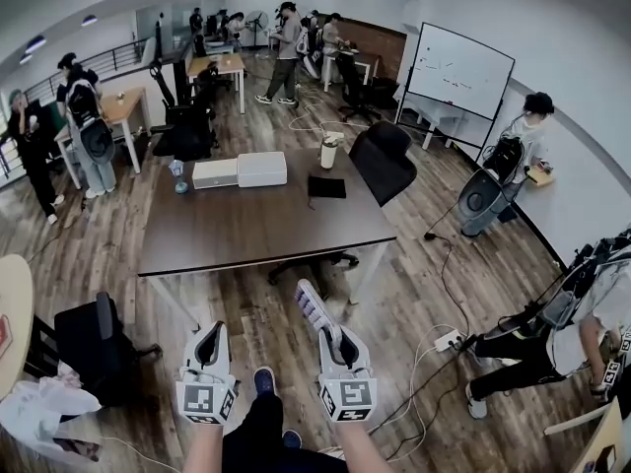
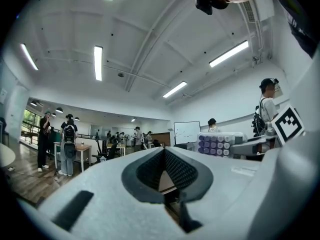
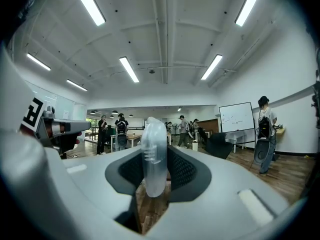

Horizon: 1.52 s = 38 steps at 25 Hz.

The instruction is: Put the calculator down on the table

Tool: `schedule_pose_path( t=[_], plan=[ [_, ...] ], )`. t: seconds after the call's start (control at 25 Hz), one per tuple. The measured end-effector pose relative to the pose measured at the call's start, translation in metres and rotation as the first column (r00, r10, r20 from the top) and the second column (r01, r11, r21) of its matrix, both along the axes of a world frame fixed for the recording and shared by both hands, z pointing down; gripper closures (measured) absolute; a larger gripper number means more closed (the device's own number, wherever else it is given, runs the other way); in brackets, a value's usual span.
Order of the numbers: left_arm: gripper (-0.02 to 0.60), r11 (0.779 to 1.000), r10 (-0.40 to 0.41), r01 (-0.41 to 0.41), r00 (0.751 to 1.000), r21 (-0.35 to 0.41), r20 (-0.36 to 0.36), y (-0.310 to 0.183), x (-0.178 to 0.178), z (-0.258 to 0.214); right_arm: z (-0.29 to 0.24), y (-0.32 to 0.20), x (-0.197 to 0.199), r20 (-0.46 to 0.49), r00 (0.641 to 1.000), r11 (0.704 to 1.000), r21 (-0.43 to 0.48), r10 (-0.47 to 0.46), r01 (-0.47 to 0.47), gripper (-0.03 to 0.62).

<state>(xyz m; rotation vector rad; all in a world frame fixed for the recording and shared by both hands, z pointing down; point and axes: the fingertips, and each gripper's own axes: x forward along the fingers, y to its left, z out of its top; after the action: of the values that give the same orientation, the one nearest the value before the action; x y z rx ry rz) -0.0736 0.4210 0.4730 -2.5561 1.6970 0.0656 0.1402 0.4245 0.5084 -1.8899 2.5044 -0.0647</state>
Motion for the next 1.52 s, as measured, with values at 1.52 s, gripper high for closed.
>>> schedule_pose_path(
  t=[1.52],
  plan=[
    [0.586, 0.998, -0.057, 0.056, 0.998, -0.012, -0.042, -0.341, -0.087, 0.02, 0.008, -0.337, -0.045, -0.05, 0.999, 1.0, -0.026, -0.011, 0.01, 0.477]
  ],
)
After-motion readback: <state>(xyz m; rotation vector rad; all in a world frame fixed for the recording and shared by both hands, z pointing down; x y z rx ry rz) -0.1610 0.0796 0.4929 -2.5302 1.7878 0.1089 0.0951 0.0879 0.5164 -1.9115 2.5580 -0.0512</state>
